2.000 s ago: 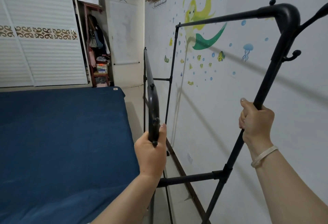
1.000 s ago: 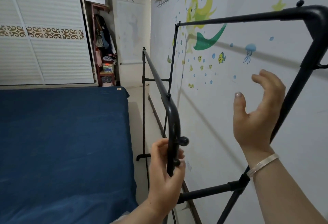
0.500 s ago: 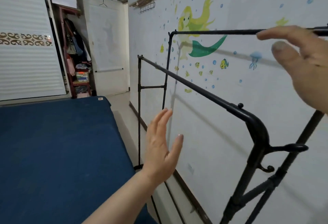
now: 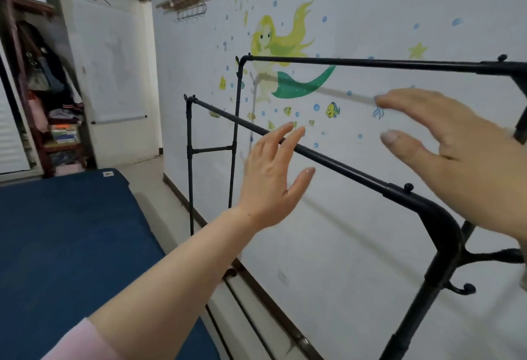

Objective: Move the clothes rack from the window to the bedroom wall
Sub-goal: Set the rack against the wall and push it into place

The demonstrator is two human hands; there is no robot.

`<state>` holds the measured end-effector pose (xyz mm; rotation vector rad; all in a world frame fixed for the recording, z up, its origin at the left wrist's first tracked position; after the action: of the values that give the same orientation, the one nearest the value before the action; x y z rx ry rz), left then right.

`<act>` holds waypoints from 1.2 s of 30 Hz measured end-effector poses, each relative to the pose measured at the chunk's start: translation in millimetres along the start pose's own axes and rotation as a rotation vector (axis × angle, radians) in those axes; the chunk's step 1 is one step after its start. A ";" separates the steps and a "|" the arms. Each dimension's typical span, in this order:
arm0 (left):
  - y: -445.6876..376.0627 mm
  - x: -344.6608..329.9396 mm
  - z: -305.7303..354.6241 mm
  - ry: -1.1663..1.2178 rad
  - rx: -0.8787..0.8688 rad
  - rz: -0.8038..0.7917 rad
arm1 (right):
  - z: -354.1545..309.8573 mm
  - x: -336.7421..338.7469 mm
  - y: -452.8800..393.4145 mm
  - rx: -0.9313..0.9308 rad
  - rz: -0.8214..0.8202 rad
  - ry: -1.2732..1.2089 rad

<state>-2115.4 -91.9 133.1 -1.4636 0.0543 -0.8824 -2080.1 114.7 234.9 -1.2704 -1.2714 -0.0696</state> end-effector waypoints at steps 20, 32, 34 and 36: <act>-75.3 -74.8 -99.2 0.012 -0.449 -0.440 | 12.6 -63.8 16.2 -0.446 -0.121 0.620; -83.4 -102.5 -88.2 0.136 -0.542 -0.208 | 50.8 -78.2 16.0 -0.655 -0.102 0.597; -83.0 -107.4 -78.7 0.124 -0.544 -0.185 | 59.2 -71.2 21.2 -0.654 -0.098 0.585; -82.2 -113.5 -64.4 0.122 -0.542 -0.172 | 69.7 -61.7 28.1 -0.660 -0.097 0.577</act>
<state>-2268.3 -72.6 140.2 -1.9351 0.2800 -1.1555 -2131.3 140.4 156.3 -1.5799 -0.8156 -0.9223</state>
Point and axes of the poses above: each hand's wrist, its own y-axis away from the middle knuckle, its own x-axis out of the back of the hand, z = x × y, the point moved 4 cm from there along -y, towards the middle knuckle, and after that the axes turned 9 degrees about -x, right-handed, at the moved point
